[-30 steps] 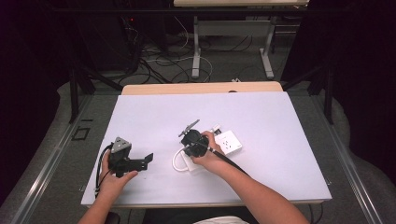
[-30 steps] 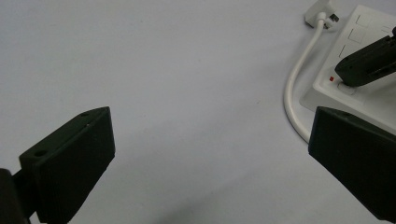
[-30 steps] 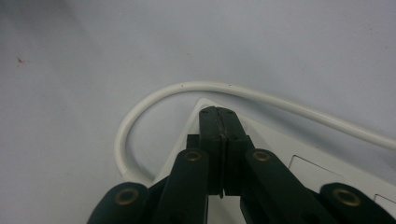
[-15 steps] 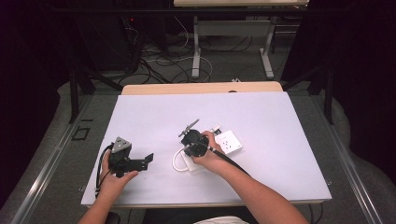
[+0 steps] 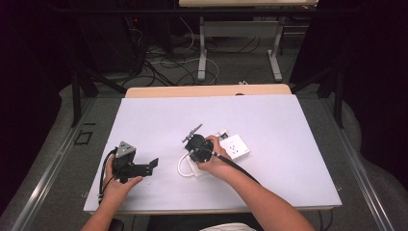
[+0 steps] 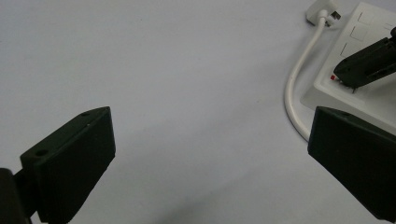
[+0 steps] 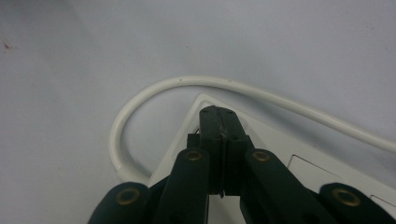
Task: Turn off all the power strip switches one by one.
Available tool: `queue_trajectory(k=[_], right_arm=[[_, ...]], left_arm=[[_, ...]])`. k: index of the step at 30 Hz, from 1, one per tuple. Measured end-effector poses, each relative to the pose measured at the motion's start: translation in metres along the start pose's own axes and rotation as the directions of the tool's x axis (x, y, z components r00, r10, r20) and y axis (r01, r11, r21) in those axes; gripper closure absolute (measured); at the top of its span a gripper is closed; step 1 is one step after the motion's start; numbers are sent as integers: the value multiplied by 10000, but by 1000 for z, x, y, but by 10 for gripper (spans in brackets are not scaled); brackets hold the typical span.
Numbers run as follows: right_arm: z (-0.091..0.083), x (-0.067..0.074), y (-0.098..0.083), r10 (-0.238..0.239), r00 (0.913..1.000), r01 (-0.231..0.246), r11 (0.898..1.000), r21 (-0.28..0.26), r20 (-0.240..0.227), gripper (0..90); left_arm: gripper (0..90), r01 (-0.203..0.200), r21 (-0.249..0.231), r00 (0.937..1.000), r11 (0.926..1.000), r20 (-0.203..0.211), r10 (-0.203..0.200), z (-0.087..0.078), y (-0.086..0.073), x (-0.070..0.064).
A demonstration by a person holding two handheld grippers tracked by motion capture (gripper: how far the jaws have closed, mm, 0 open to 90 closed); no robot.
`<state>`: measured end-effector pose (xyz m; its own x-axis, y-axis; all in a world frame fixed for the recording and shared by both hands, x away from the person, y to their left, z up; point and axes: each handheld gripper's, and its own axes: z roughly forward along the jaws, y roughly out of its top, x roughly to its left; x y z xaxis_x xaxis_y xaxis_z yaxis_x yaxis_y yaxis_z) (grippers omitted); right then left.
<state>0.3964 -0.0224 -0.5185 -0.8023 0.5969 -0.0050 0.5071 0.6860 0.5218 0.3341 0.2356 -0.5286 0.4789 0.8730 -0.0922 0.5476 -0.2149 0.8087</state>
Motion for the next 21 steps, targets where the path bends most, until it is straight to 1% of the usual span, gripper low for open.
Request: queue_trajectory(k=[3, 4, 6, 7, 8, 9, 10, 11, 12, 13, 15, 16, 17, 18, 21], right_arm=[[1, 0, 0, -86, 9999, 86, 9999, -60, 62, 900], [0, 1, 0, 31, 10000, -31, 10000, -14, 27, 900], [0, 0, 0, 93, 10000, -93, 9999, -66, 9, 900], [0, 0, -1, 120, 9999, -120, 9999, -81, -2, 900], [0, -1, -1, 254, 9996, -255, 9996, -107, -118, 900], [0, -2, -1, 283, 9994, -286, 9994, -169, -184, 900], [-1, -3, -1, 407, 9988, -412, 9989, -219, -266, 900], [-1, -5, -1, 327, 9990, -337, 9989, -317, -307, 900], [-1, -5, -1, 327, 9990, -337, 9989, -317, -307, 900], [-2, -4, -1, 475, 9984, -486, 9982, -344, -304, 900], [-2, -5, -1, 350, 9991, -358, 9986, -390, -227, 900], [-2, -5, -1, 349, 9991, -358, 9986, -385, -227, 900], [-2, -5, -1, 349, 9991, -358, 9986, -385, -227, 900], [-3, -4, -1, 457, 9988, -461, 9985, -281, -149, 900], [-4, -5, -2, 530, 9984, -537, 9979, -353, -187, 900]], left_arm=[[8, -73, 36, 10000, 10000, -23, 73, 0, 0, 1], [8, -80, 66, 10000, 9999, -7, 80, 0, 0, 1], [8, -76, 16, 10000, 10000, -25, 76, 0, 0, 0], [8, 13, -14, 10000, 10000, -8, -13, 0, 0, 0], [8, -93, 1, 10000, 10000, -24, 93, 0, 0, 0], [8, -33, -6, 10000, 10000, -6, 33, -1, 0, 0], [8, 12, 97, 10000, 10000, 41, -12, -1, 0, 1], [8, 12, 97, 10000, 10000, 41, -12, -1, 0, 1], [8, -90, 99, 10000, 9999, 16, 89, -1, 1, 2], [8, -36, 29, 10000, 10000, -1, 36, 0, 0, 2], [8, -52, 50, 10000, 10000, 17, 51, -1, 0, 2], [8, 29, 83, 10000, 10000, 59, -30, -1, 1, 1], [8, 19, 90, 10000, 10000, 52, -19, -1, 1, 1], [8, 11, 85, 10000, 10000, 47, -11, -1, 1, 1], [8, 19, 77, 10000, 10000, 51, -19, -1, 0, 1]])
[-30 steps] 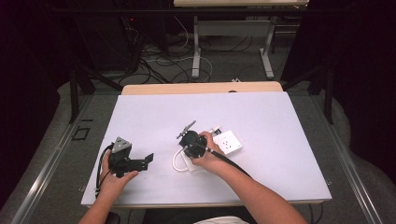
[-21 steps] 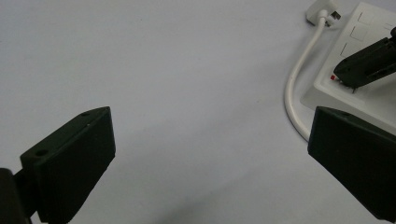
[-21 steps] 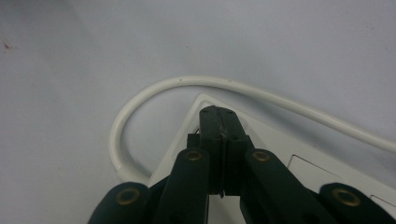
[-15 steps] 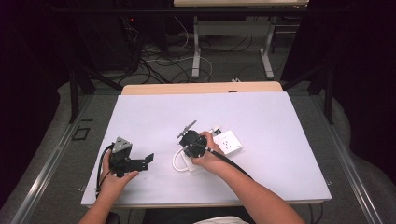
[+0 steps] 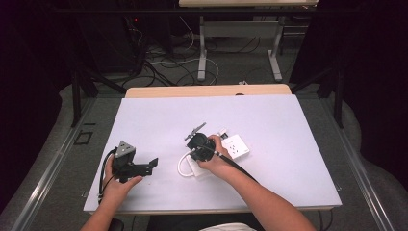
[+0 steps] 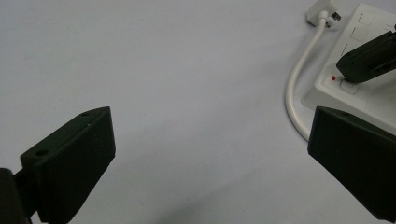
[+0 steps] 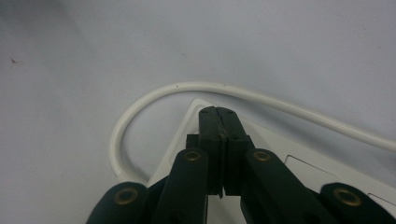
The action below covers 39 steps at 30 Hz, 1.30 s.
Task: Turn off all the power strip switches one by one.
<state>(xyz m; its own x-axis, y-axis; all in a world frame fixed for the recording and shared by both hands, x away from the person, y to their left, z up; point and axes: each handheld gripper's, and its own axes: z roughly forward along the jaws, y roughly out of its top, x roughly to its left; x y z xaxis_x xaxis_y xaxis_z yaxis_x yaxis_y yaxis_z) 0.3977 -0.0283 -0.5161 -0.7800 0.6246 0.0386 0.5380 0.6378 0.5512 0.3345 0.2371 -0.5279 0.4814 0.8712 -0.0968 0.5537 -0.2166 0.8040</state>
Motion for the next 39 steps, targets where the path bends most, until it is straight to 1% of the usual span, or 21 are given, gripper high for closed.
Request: queue_trajectory(k=[3, 5, 6, 8, 9, 10, 12, 14, 15, 20, 21, 22, 25, 26, 28, 30, 33, 35, 37, 38, 39], right_arm=[[-2, -1, -1, 128, 9999, -128, 9999, -75, 19, 900], [-6, -6, -2, 223, 9996, -220, 9996, -168, 158, 898], [-7, -8, -2, 338, 9994, -336, 9992, -214, 97, 897], [-10, -11, -2, 597, 9979, -591, 9979, -249, 234, 896], [-11, -14, -2, 566, 9981, -560, 9981, -247, 239, 896], [-12, -15, -3, 768, 9966, -761, 9968, -244, 286, 894], [-12, -16, -3, 879, 9955, -871, 9959, -230, 346, 892], [-13, -20, -4, 869, 9955, -860, 9959, -264, 369, 889], [-13, -24, -5, 882, 9948, -872, 9959, -224, 501, 887], [-14, -31, -8, 1040, 9923, -1034, 9946, -131, 675, 881], [-14, -32, -9, 1255, 9891, -1250, 9921, -113, 773, 879], [-15, -34, -9, 1134, 9905, -1127, 9935, -129, 774, 877], [-15, -36, -10, 1089, 9913, -1083, 9940, -118, 744, 875], [-15, -36, -10, 1193, 9899, -1189, 9929, -97, 767, 875], [-15, -37, -10, 1151, 9882, -1152, 9933, -51, 1007, 875], [-15, -38, -11, 1106, 9889, -1108, 9938, -43, 993, 875], [-16, -40, -12, 1203, 9872, -1214, 9926, 40, 1049, 875], [-15, -42, -13, 1153, 9871, -1157, 9933, -30, 1111, 875], [-16, -40, -13, 1651, 9789, -1681, 9856, 155, 1202, 875], [-16, -44, -14, 1258, 9852, -1277, 9918, 87, 1168, 875], [-16, -44, -14, 1388, 9826, -1414, 9899, 128, 1233, 875]], left_arm=[[8, -72, 15, 10000, 10000, -20, 73, -1, 0, 1], [8, -43, -84, 10000, 10000, -56, 43, 0, 0, 1], [8, -48, -80, 10000, 10000, -63, 47, 1, 0, 1], [8, -51, -74, 10000, 10000, -59, 50, 1, 0, 1], [8, -49, -78, 10000, 10000, -61, 48, 1, 0, 0], [8, -50, -76, 10000, 10000, -57, 50, 1, 0, 0], [8, -46, -76, 10000, 10000, -54, 46, 1, 0, 1], [8, -37, -79, 10000, 10000, -55, 37, 1, 0, 1], [8, -34, -80, 10000, 10000, -53, 33, 1, 0, 1], [11, -29, -79, 10000, 10000, -39, 29, 1, 0, 1], [10, -35, -74, 10000, 10000, -38, 34, 1, 0, 1], [11, -38, -75, 10000, 10000, -43, 38, 1, 0, 1], [11, -54, -90, 10000, 9999, -44, 54, 1, 0, 1], [11, 65, -79, 10000, 9999, -19, -65, 1, -1, 0], [11, 69, -60, 10000, 10000, -29, -70, 1, -1, 0], [15, 65, -85, 10000, 9999, -48, -66, 2, -1, 0], [16, 70, -47, 10000, 10000, -65, -71, 1, -1, 1], [15, 69, -45, 10000, 10000, -63, -69, 1, -1, 1], [16, 68, -38, 10000, 10000, -61, -68, 1, -1, 1], [16, 37, -65, 10000, 10000, -57, -37, 2, -1, 1], [16, 69, -35, 10000, 10000, -50, -69, 2, -1, 1]])
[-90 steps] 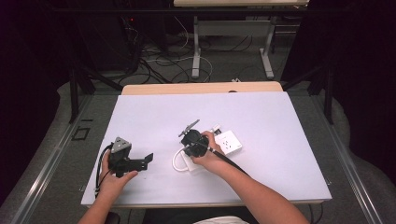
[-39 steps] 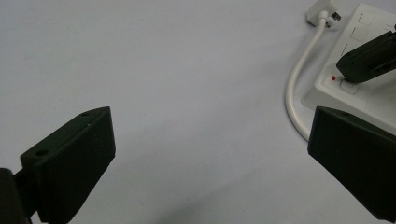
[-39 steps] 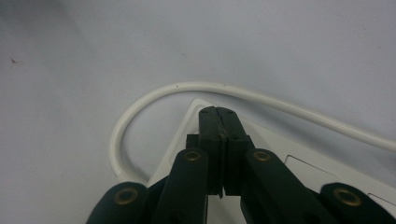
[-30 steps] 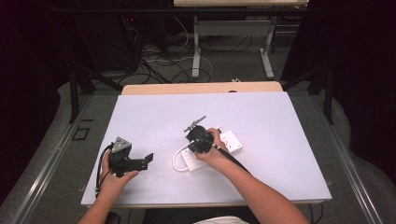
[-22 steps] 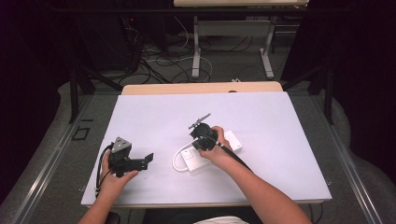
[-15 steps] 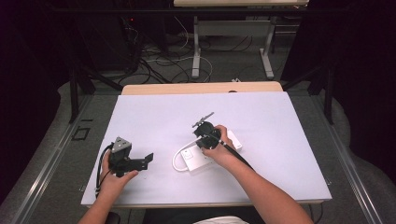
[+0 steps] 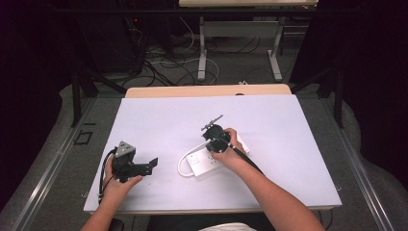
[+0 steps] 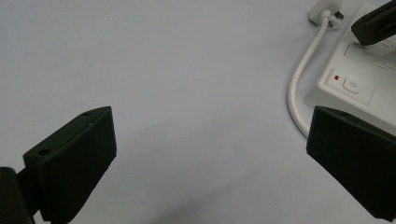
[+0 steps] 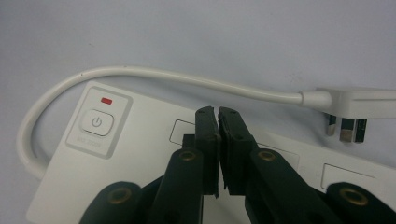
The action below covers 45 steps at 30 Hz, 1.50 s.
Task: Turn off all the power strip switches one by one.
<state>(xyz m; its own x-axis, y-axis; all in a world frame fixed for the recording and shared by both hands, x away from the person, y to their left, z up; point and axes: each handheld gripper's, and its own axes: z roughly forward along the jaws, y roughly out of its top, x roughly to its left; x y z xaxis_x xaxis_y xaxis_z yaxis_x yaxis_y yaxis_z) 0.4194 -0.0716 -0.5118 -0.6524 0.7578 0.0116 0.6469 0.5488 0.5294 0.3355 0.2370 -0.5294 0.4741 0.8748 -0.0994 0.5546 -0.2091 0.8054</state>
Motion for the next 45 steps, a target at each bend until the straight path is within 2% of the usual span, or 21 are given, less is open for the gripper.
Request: queue_trajectory(k=[4, 5, 11, 13, 17, 18, 21, 28, 29, 30, 34, 35, 36, 39, 42, 44, 45], right_arm=[[1, -4, -1, -173, 9999, 173, 9998, -18, 2, 875], [1, -3, -1, -16, 10000, 16, 10000, 27, 32, 875], [3, -2, -1, 187, 9998, -188, 9998, -31, -119, 869], [3, -2, -1, -111, 9999, 110, 9999, -39, -97, 867], [3, -3, -1, -75, 9999, 75, 10000, -43, -130, 867], [3, -2, -1, 86, 9998, -85, 10000, 51, -153, 867], [3, -3, -1, -84, 9999, 83, 10000, -54, -132, 866], [3, -3, -1, -107, 9998, 106, 9999, -26, -154, 867], [2, -1, -2, 130, 9999, -129, 9999, 69, -83, 867], [2, -1, -2, 130, 9999, -129, 9999, 69, -83, 867], [3, 0, -2, -32, 10000, 32, 10000, -75, -52, 868], [2, -1, -2, -271, 9996, 271, 9996, -1, -38, 900], [4, 0, -3, -196, 9997, 194, 9998, 93, 147, 900], [4, 0, -4, -51, 9999, 50, 10000, 40, 96, 900], [4, -1, -4, -215, 9997, 216, 9997, -60, 67, 900], [5, -2, -5, 82, 10000, -82, 9998, -177, -14, 900], [5, -2, -5, 82, 10000, -82, 9998, -177, -14, 900]], left_arm=[[16, 26, -11, 10000, 10000, -2, -26, 0, 0, 0], [16, 3, -38, 10000, 10000, -7, -3, 0, 0, 0], [18, 6, -28, 10000, 10000, -5, -6, 0, 0, 0], [18, 10, -27, 10000, 10000, -5, -10, 0, 0, 0], [17, -2, 1, 10000, 10000, -16, 2, 0, 0, 0], [18, -22, -14, 10000, 10000, -16, 22, 0, 0, 0], [18, -30, -12, 10000, 10000, -19, 30, 0, 0, 0], [18, 15, 12, 10000, 10000, -36, -15, 0, 0, 0], [18, 12, -16, 10000, 10000, -15, -12, 0, 0, 0], [18, -35, -16, 10000, 10000, -22, 35, 0, 0, 0], [18, -13, -33, 10000, 10000, -30, 13, 0, 0, 0], [18, -27, -31, 10000, 10000, -29, 27, 0, 0, 0], [18, -32, -31, 10000, 10000, -30, 32, 0, 0, 0], [18, -7, -10, 10000, 10000, -39, 7, 0, 0, -1], [18, 15, -14, 10000, 10000, -41, -15, 0, 0, 0], [18, 12, -12, 10000, 10000, -37, -12, 0, 0, 0], [18, -10, -13, 10000, 10000, -52, 10, 0, 0, 0]])
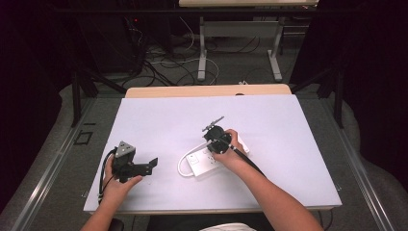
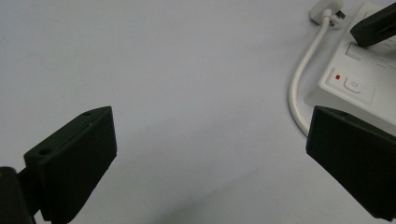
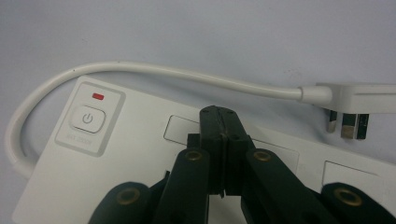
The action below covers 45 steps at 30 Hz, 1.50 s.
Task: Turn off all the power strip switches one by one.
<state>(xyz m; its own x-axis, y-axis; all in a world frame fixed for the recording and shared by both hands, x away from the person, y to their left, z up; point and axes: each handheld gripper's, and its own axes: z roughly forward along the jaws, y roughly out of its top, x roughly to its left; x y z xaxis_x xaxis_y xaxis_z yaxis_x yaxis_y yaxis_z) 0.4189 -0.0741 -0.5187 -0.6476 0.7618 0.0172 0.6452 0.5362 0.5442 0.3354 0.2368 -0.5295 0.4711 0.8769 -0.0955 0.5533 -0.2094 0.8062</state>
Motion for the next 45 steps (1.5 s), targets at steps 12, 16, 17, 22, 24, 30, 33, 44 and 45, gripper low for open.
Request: queue_trajectory(k=[12, 16, 17, 22, 24, 30, 33, 44, 45], right_arm=[[-2, -9, -2, 326, 9994, -326, 9995, -1, -76, 881], [-4, -10, -2, 480, 9988, -480, 9988, -64, -42, 879], [-6, -12, -2, 334, 9994, -334, 9993, -148, -9, 879], [-7, -17, -2, 448, 9990, -446, 9987, -232, 73, 878], [-7, -18, -3, 681, 9976, -677, 9972, -327, 118, 878], [-5, -26, -6, 725, 9969, -710, 9962, -507, 292, 871], [-5, -30, -7, 830, 9959, -813, 9955, -494, 352, 867], [-8, -35, -9, 880, 9954, -869, 9958, -278, 382, 859], [-8, -35, -9, 880, 9954, -869, 9958, -278, 382, 859]], left_arm=[[18, -76, 3, 10000, 10000, 2, 76, 0, 0, 1], [18, 7, 4, 10000, 10000, 6, -7, 0, 0, 0], [18, 9, 5, 10000, 10000, 4, -9, 0, 0, 0], [21, -72, 27, 10000, 10000, -37, 72, 0, 0, 1], [21, -72, 29, 10000, 10000, -27, 72, 0, 0, 1], [21, -77, 34, 10000, 10000, -31, 77, 0, 0, 1], [21, -60, 45, 10000, 10000, -36, 60, 0, 0, 1], [21, -83, 43, 10000, 10000, -51, 84, 0, 0, 1], [21, -77, 42, 10000, 10000, -49, 77, 0, 0, 1]])
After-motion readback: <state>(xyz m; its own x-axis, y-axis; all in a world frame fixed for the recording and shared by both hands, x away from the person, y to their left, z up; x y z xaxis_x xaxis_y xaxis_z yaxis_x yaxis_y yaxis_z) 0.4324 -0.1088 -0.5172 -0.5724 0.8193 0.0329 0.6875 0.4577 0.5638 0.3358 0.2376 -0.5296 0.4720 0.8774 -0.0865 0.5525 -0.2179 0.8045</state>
